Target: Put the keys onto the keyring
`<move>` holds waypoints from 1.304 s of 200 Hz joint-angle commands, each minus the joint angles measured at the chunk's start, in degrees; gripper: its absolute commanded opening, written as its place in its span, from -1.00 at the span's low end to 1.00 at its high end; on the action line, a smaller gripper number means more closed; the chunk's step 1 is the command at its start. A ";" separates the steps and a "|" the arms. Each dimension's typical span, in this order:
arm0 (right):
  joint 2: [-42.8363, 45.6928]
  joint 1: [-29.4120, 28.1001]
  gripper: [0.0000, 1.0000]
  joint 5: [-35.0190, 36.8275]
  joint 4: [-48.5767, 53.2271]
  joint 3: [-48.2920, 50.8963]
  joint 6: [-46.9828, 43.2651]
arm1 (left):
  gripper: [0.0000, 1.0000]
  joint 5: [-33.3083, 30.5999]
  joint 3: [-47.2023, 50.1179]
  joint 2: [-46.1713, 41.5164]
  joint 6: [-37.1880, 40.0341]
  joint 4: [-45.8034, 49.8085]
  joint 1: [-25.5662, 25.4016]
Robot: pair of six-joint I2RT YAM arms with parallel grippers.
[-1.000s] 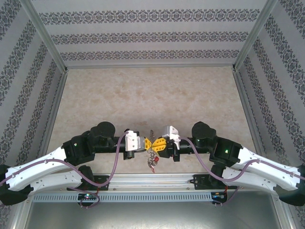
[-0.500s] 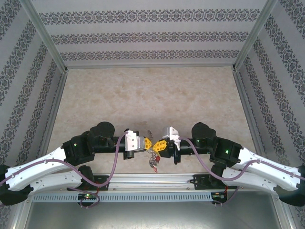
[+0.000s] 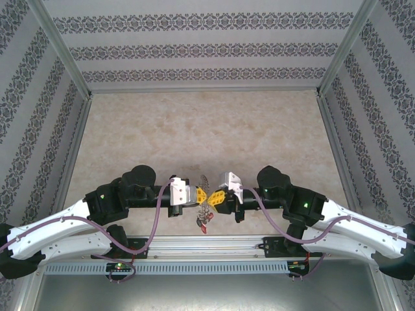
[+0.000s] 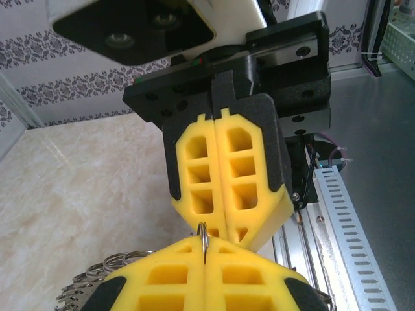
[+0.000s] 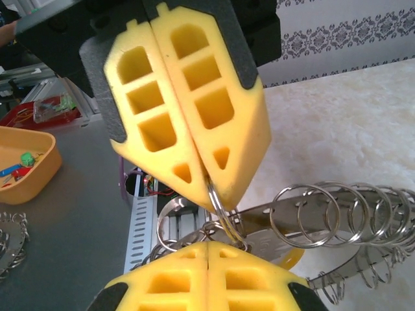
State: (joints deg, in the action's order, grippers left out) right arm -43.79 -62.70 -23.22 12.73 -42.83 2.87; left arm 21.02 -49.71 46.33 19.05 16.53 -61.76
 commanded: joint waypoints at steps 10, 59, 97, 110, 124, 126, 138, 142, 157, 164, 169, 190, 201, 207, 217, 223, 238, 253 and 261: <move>-1.15 1.24 -1.00 0.75 1.47 -0.49 -0.36 | -1.00 2.72 -1.08 -0.99 -1.38 -5.88 0.41; -2.54 1.55 -1.00 -1.42 -0.19 -1.03 -0.83 | -1.00 3.39 -1.11 -0.82 -1.54 -6.38 0.39; -0.84 1.52 -1.00 -2.17 -0.12 -0.60 -0.96 | -1.00 3.01 0.44 -1.82 -2.47 -8.74 0.41; 1.45 1.53 -0.99 -1.40 -0.07 0.38 -0.36 | -1.00 2.98 1.66 -2.73 -3.08 -10.24 0.41; 5.07 1.44 -0.71 0.27 -0.09 1.94 0.51 | -1.00 3.05 2.91 -3.87 -3.70 -11.79 0.50; 5.66 1.44 -0.66 0.46 -0.08 2.13 0.57 | -1.00 3.17 3.01 -3.98 -3.81 -11.94 0.50; 9.15 1.30 -0.42 1.68 0.11 3.19 0.67 | -1.00 3.93 3.72 -4.67 -4.49 -13.10 0.74; 10.18 1.19 -0.37 2.11 0.18 3.42 0.48 | -1.00 4.24 3.96 -4.88 -4.66 -13.55 0.83; 13.43 0.67 -0.22 3.08 -0.07 3.93 -0.58 | -1.00 5.61 4.97 -5.83 -5.54 -15.25 1.17; 14.28 0.40 -0.19 3.35 -0.48 3.98 -0.99 | -1.00 6.44 5.36 -6.26 -6.12 -16.34 1.24; 14.59 0.22 -0.19 3.36 -0.88 3.85 -1.36 | -1.00 6.99 5.81 -6.54 -6.61 -17.22 1.35; 13.39 -0.64 -0.18 1.23 -3.14 2.89 -3.01 | -1.00 8.96 7.38 -7.51 -8.97 -21.58 1.84; 12.17 -1.16 -0.18 0.03 -4.79 2.19 -3.57 | -1.00 10.18 8.16 -7.70 -10.54 -24.15 1.90; 11.26 -1.43 -0.19 -0.28 -5.52 1.70 -3.92 | -1.00 10.77 8.53 -7.74 -11.36 -25.64 1.97; 9.87 -1.92 -0.22 -0.91 -6.42 0.71 -4.49 | -1.00 11.45 9.12 -7.65 -12.45 -27.77 2.04; 9.11 -2.17 -0.23 -1.25 -6.76 0.10 -4.93 | -1.00 11.79 9.43 -7.56 -13.00 -29.01 1.99; 7.43 -2.81 -0.28 -2.26 -8.13 -0.80 -5.45 | -1.00 12.54 9.72 -7.07 -13.83 -30.82 2.00; 6.45 -3.42 -0.31 -3.01 -9.59 -1.18 -5.60 | -1.00 12.76 9.69 -6.57 -13.95 -31.04 2.07; 6.22 -3.69 -0.32 -3.13 -10.29 -1.20 -5.68 | -1.00 12.83 9.73 -6.53 -13.95 -31.21 2.08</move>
State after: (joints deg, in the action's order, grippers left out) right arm -37.30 -65.32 -23.79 7.40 -41.78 -1.32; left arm 31.35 -39.97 39.94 7.38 -6.63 -60.25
